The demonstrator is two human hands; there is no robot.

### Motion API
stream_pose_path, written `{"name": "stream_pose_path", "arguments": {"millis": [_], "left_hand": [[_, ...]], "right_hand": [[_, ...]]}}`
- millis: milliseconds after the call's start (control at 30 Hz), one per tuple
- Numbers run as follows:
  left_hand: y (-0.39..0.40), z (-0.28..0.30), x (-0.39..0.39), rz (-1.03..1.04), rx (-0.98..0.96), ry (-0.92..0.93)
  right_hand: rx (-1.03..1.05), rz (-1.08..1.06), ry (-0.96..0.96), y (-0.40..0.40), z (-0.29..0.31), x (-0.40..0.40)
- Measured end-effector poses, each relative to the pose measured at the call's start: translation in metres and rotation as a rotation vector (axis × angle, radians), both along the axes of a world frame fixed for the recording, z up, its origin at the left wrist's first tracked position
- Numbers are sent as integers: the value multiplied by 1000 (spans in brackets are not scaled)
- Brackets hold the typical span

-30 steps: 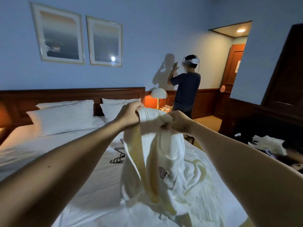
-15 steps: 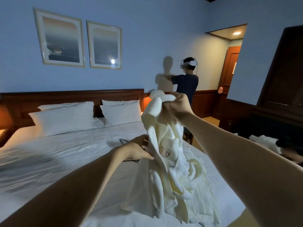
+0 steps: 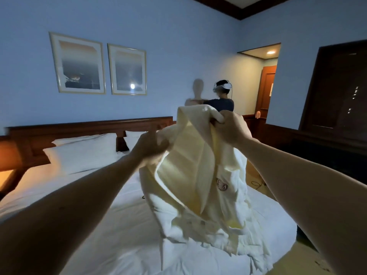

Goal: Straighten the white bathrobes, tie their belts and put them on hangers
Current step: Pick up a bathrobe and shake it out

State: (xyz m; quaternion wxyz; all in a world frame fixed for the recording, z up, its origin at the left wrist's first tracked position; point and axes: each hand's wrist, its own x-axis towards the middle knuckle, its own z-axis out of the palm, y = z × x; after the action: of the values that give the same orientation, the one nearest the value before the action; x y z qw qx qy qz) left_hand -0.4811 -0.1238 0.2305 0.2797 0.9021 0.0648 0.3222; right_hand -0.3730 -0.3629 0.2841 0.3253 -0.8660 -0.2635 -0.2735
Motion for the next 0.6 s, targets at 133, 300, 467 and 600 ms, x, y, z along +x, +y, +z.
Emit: {"name": "stream_pose_path", "arguments": {"millis": [133,300,467,600], "left_hand": [[48,39,-61,-74,669,-6],[87,55,-108,63,818,-81],[79,78,-157,262,265,-213],[81,82,-169,423,55,-120]], "right_hand": [[-33,80,-24,20,37,-50],[-182,168,7,62,41,-80],[6,195,169,109,38,-134],[59,302,316,146,26,-169]]}}
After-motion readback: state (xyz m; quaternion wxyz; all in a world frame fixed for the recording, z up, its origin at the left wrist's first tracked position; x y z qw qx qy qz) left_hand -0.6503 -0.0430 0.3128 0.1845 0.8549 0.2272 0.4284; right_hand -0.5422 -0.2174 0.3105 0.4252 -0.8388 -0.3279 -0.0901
